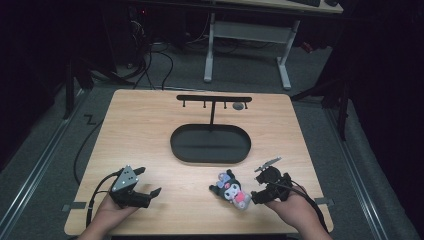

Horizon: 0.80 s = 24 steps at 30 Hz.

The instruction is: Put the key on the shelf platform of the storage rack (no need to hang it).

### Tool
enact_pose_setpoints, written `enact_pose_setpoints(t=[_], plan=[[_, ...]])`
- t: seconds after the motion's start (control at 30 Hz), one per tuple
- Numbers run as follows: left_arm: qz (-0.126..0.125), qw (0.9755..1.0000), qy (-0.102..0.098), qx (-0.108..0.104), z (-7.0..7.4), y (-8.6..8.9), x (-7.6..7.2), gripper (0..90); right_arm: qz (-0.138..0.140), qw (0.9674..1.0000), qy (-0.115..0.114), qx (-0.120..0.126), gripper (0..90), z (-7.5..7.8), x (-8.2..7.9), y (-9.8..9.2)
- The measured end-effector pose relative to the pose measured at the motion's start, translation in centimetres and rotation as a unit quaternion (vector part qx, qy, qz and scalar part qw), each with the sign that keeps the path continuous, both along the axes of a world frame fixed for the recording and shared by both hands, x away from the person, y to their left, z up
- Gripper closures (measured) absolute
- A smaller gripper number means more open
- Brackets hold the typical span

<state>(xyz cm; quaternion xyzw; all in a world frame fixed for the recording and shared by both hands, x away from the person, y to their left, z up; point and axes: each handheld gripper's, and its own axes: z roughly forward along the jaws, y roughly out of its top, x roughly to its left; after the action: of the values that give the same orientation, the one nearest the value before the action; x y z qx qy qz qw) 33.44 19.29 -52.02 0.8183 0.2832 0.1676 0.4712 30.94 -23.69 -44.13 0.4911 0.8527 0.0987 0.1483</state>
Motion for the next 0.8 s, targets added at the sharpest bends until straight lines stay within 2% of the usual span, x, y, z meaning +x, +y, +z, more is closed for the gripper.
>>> enact_pose_setpoints(t=[0.23,0.3,0.8], plan=[[0.0,1.0,0.0,0.0,0.0,0.0,0.0,7.7,0.013,0.9998,-0.006,0.014,17.9,1.1,0.1,1.4],[-0.001,1.0,0.0,0.0,0.0,0.0,0.0,7.7,0.02,0.9997,-0.007,0.011,17.9,1.2,0.1,1.8],[0.0,1.0,-0.002,-0.002,0.0,0.1,0.0,7.7,0.047,0.9987,0.008,0.016,17.9,0.7,0.0,4.3]])
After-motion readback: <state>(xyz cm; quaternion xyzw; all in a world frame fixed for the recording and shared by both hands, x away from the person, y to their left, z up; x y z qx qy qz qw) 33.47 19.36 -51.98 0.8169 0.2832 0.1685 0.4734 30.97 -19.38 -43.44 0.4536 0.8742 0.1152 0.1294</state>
